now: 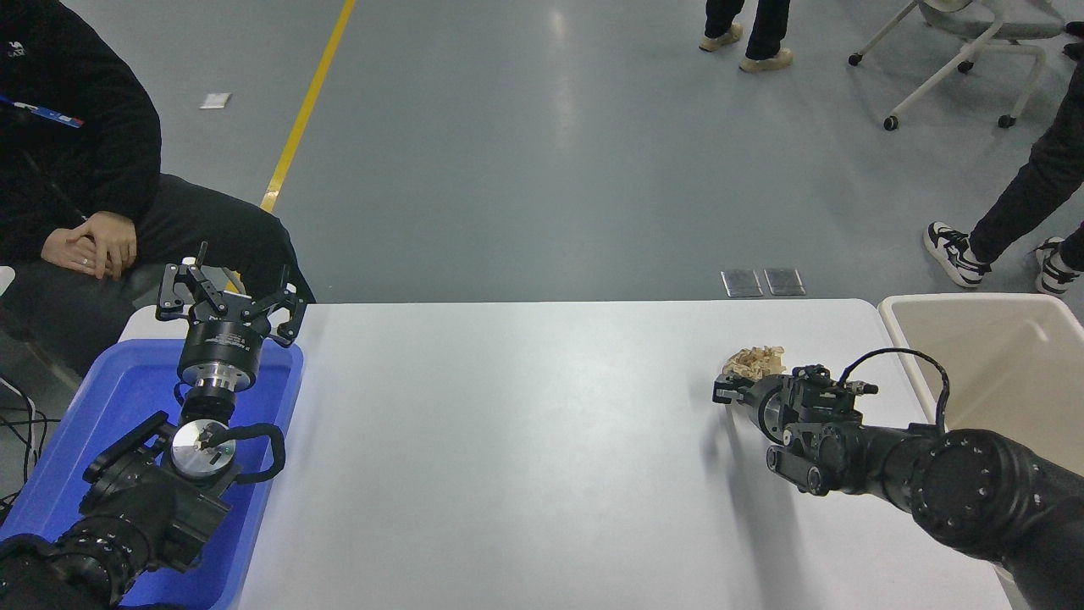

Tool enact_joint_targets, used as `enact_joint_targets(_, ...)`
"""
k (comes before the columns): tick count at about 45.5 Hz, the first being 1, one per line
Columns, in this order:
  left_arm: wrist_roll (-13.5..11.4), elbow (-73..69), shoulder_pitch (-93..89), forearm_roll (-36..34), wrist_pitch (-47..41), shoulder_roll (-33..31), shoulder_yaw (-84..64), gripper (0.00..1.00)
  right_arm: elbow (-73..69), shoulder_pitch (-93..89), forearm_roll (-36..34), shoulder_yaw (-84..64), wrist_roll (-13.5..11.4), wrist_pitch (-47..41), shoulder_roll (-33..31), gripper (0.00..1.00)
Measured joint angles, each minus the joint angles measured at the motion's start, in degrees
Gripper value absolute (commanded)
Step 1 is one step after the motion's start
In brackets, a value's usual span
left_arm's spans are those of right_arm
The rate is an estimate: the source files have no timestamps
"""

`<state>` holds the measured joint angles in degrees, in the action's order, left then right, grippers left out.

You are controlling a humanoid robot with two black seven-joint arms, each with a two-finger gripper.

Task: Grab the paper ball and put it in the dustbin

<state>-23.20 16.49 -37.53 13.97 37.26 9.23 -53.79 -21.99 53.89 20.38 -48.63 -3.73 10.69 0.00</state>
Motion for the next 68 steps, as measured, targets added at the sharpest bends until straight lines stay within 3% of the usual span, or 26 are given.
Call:
enact_joint_targets(20,0.00,0.03,0.00,0.00,0.03,0.00,0.00,0.99,-12.21,9.66,-0.12,3.90,0.98,-1.33,-2.14,0.31)
enact_joint_targets(48,0.00,0.03,-0.03,0.00,0.10,0.01,0.00,0.99,-47.16,43.95,4.78,1.69,0.34,-15.43,-25.68,0.33)
enact_joint_targets(68,0.00,0.03,-0.01,0.01,0.09,0.00,0.00,0.99,-57.05,64.02,6.39,-2.06,-1.76,-28.06,-35.36,0.33)
